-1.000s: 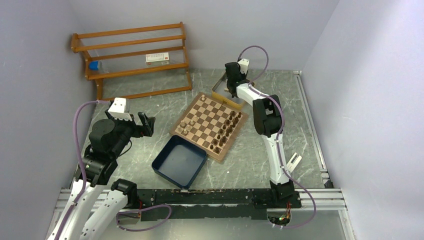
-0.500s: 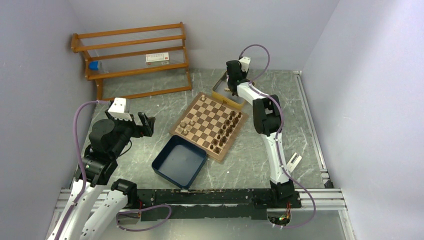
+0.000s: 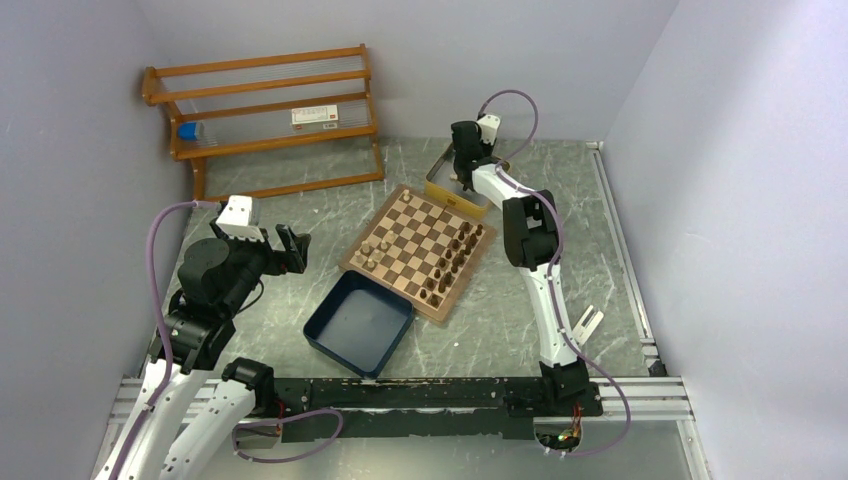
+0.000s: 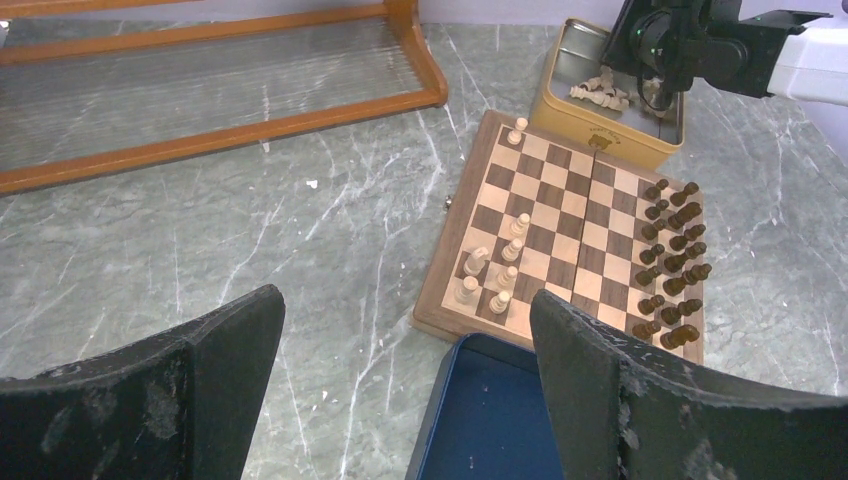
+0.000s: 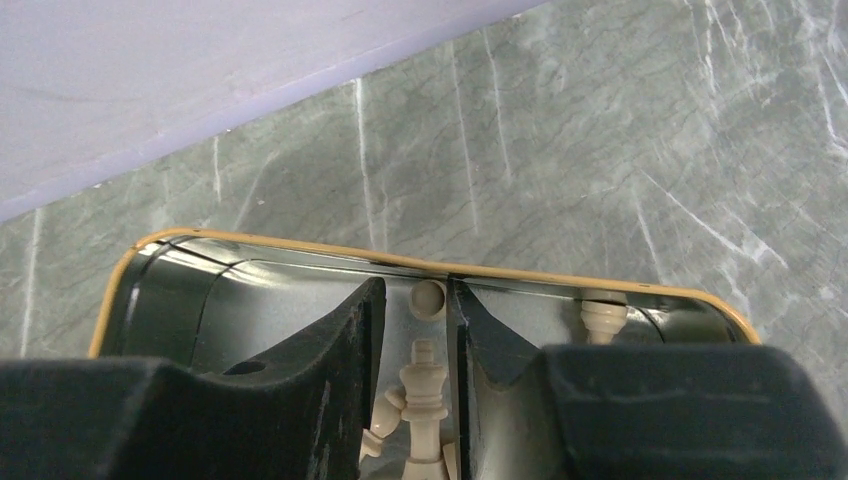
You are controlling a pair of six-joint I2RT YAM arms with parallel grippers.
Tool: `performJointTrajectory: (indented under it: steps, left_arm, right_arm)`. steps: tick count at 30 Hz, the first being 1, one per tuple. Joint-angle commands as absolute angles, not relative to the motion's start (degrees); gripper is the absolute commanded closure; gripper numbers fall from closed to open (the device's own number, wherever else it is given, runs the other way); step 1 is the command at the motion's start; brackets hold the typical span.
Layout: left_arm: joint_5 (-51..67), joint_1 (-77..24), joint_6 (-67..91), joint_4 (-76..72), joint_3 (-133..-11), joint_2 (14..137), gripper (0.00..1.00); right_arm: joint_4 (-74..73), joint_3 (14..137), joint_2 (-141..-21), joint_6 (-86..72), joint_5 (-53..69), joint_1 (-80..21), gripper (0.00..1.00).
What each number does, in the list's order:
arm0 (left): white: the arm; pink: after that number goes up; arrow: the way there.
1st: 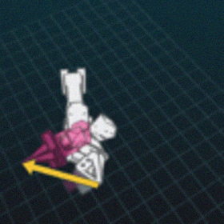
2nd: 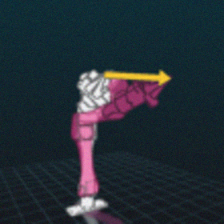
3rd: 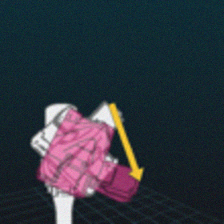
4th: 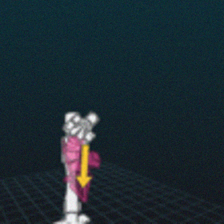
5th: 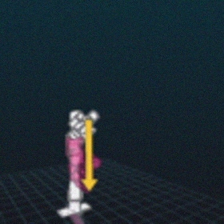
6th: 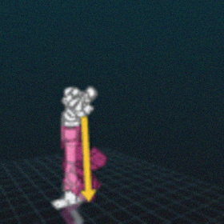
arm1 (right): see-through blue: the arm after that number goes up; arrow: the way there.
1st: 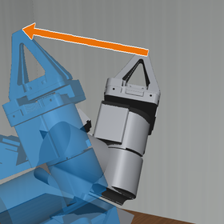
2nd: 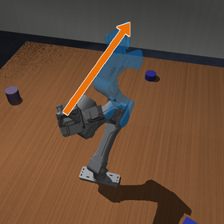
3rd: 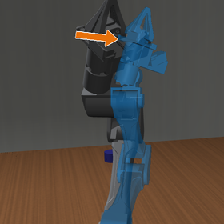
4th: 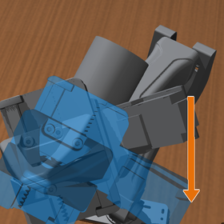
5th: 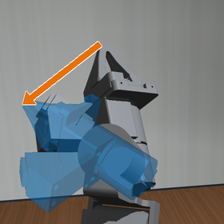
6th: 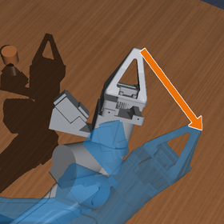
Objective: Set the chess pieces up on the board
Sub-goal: Pick up the chess piece from the storage box.
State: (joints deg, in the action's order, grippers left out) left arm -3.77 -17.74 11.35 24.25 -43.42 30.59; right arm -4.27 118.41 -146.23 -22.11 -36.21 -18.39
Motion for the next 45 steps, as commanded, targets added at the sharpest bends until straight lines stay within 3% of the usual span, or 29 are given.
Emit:
performJointTrajectory:
  steps: [1,8,19,45]
  left_arm:
    - [-2.43,-17.78,11.24,23.23,-43.07,30.25,0.03]
    - [-2.48,-17.84,11.23,23.23,-43.07,30.22,0.03]
    - [-2.46,-17.84,11.21,23.20,-43.07,30.23,0.03]
    - [-2.84,-17.75,11.27,23.29,-43.07,30.87,0.03]
  right_arm:
    - [-5.04,120.69,-147.83,-23.80,-38.80,-17.82,0.68]
    - [-4.63,121.05,-148.45,-23.03,-40.16,-17.69,0.70]
    - [-0.18,116.59,-146.26,-18.23,-38.41,-17.84,0.88]
    - [7.70,92.48,-123.87,-12.85,-24.30,-18.37,0.91]
